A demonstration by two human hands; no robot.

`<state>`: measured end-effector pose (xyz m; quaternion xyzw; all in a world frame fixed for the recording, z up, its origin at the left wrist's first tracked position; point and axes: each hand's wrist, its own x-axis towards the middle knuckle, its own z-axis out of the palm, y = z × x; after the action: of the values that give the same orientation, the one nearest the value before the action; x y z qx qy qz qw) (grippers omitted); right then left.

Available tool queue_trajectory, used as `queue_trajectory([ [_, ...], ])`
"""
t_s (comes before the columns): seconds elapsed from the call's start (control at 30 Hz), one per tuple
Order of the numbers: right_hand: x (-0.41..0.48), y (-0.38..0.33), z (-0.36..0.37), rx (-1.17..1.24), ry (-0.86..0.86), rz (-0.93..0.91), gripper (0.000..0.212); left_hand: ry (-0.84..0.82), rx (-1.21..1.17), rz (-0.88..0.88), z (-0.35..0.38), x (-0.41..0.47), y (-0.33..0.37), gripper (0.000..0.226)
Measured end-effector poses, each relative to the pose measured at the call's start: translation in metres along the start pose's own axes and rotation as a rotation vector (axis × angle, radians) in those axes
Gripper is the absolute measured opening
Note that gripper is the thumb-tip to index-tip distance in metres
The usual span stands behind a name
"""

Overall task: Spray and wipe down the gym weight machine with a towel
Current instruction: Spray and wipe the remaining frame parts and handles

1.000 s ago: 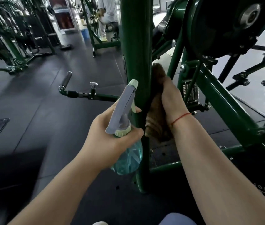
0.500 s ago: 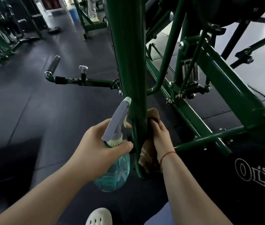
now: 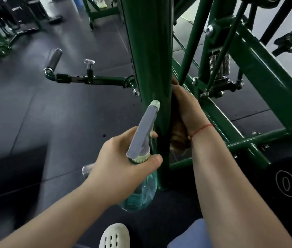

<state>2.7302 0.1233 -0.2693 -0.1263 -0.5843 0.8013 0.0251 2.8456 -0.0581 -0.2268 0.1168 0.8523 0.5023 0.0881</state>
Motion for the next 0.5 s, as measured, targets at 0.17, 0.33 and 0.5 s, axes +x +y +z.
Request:
queue_trajectory([
  [0.17, 0.001, 0.001, 0.016, -0.105, -0.23, 0.105, 0.083, -0.001, -0.022, 0.012, -0.001, 0.001, 0.0, 0.026],
  [0.33, 0.0, 0.006, 0.01, -0.352, -0.175, 0.009, 0.051, 0.007, -0.032, 0.012, 0.0, 0.002, -0.005, 0.029],
  [0.5, 0.013, -0.005, 0.008, -0.274, -0.12, 0.05, 0.035, 0.023, -0.049, 0.03, 0.001, 0.003, -0.006, 0.029],
])
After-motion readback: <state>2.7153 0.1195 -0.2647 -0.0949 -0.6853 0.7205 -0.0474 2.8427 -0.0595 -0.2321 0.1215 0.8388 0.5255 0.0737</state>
